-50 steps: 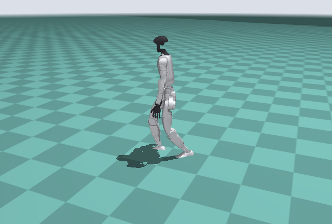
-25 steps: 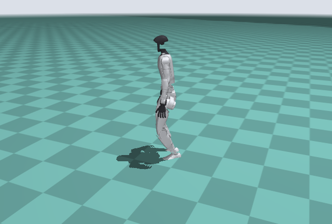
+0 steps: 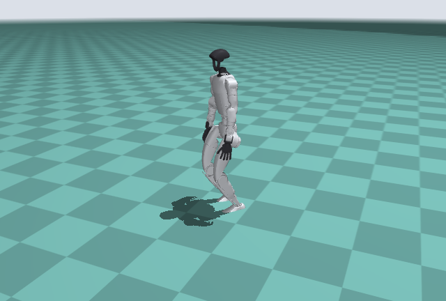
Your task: Walk
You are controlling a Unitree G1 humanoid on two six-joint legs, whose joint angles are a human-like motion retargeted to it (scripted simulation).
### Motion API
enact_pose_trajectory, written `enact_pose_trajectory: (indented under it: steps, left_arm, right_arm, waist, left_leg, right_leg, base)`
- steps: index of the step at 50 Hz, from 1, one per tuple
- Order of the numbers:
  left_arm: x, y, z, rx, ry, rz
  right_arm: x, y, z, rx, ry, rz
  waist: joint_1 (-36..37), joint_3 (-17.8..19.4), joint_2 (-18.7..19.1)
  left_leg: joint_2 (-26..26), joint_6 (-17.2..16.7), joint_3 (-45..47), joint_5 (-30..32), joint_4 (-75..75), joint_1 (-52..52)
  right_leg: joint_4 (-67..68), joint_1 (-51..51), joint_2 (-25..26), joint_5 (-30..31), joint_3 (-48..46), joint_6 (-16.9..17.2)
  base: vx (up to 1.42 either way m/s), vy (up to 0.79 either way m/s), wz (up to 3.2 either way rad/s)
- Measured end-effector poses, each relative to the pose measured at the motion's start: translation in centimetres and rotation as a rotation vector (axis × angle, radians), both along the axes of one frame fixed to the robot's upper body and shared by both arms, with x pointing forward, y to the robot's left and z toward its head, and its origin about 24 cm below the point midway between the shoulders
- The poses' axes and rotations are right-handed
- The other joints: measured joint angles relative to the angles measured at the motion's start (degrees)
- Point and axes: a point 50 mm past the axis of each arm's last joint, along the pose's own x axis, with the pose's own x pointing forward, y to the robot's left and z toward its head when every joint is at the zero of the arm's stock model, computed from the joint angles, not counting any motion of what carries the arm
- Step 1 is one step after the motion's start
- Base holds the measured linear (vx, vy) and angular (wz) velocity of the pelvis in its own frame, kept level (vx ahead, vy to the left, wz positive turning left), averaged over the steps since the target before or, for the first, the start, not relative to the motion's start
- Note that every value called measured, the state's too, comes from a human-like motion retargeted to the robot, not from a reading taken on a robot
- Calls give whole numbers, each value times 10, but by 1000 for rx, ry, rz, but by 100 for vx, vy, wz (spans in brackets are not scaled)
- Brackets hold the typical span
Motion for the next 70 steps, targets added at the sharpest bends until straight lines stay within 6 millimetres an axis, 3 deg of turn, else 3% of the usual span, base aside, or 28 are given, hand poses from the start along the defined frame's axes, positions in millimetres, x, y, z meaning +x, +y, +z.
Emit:
enact_pose_trajectory:
  steps: [10,15,26,33,40,44,45,48,50,56,58,65,67,70]
  left_arm:
    - [-2,5,0,23,-22,67]
    - [-13,-1,-3,15,-1,85]
    - [-47,-17,-12,-39,101,117]
    - [-61,-23,-15,-65,140,144]
    - [-49,-19,-13,-57,106,128]
    - [-37,-13,-10,-36,67,111]
    - [-29,-10,-8,-30,49,112]
    - [-21,-6,-6,-16,20,101]
    - [-8,-1,-2,-9,-12,102]
    - [4,1,2,-2,-51,90]
    - [11,3,4,-2,-65,88]
    - [7,-2,2,-9,-52,65]
    - [6,-4,2,-15,-44,56]
    - [-4,-7,-2,-17,-16,41]
  right_arm:
    - [7,-1,2,-3,-23,-25]
    - [9,-8,4,-32,-50,-53]
    - [12,-39,12,-150,-90,-105]
    - [3,-48,13,-178,-71,-144]
    - [-3,-46,11,-155,-46,-136]
    - [-8,-40,8,-128,-29,-119]
    - [-6,-39,8,-120,-32,-110]
    - [-13,-32,5,-99,-11,-95]
    - [-10,-30,5,-83,-6,-77]
    - [-23,-17,-1,-48,46,-41]
    - [-20,-16,-1,-43,48,-25]
    - [-27,-10,-3,-36,75,9]
    - [-23,-13,-2,-46,67,21]
    - [-23,-13,-2,-56,61,34]
  waist:
    - [14,7,17]
    - [21,10,27]
    - [27,-12,66]
    - [22,-31,72]
    - [-10,-45,44]
    - [-32,-49,32]
    - [-40,-56,27]
    - [-50,-55,18]
    - [-54,-61,26]
    - [-55,-64,12]
    - [-49,-65,23]
    - [-30,-72,11]
    - [-23,-70,27]
    - [-14,-69,21]
  left_leg:
    - [-3,-39,-102,-11,37,-44]
    - [12,-54,-92,-16,65,-64]
    - [121,-50,-8,-47,68,-48]
    - [90,-60,-12,-38,-22,-4]
    - [-3,-64,-43,19,-146,48]
    - [-42,-64,-82,26,-158,55]
    - [-52,-64,-94,48,-211,73]
    - [-76,-62,-119,34,-181,67]
    - [-65,-67,-145,55,-242,91]
    - [-95,-65,-190,24,-178,83]
    - [-72,-70,-210,31,-215,108]
    - [-85,-73,-247,-5,-155,113]
    - [-50,-81,-264,6,-200,145]
    - [-58,-81,-272,-9,-161,142]
  right_leg:
    - [-73,-22,65,66,38,11]
    - [-62,-20,55,65,-9,3]
    - [-121,44,28,58,-125,-14]
    - [-111,65,-8,72,-136,-4]
    - [12,11,-90,125,-82,16]
    - [42,-26,-67,55,-7,27]
    - [39,-37,-64,46,11,30]
    - [52,-50,-48,30,51,35]
    - [24,-55,-21,34,70,35]
    - [25,-59,10,22,125,35]
    - [-7,-42,31,34,128,29]
    - [-14,-5,35,12,113,9]
    - [-64,31,53,24,99,2]
    - [-62,45,52,15,87,1]
  base:
    - [3,-5,124]
    - [1,-8,135]
    - [1,-3,139]
    - [3,9,122]
    - [6,13,127]
    - [9,7,139]
    - [15,4,131]
    - [11,3,117]
    - [15,-2,94]
    - [10,-4,82]
    - [13,-10,49]
    - [8,-11,47]
    - [11,-15,32]
    - [4,-11,37]
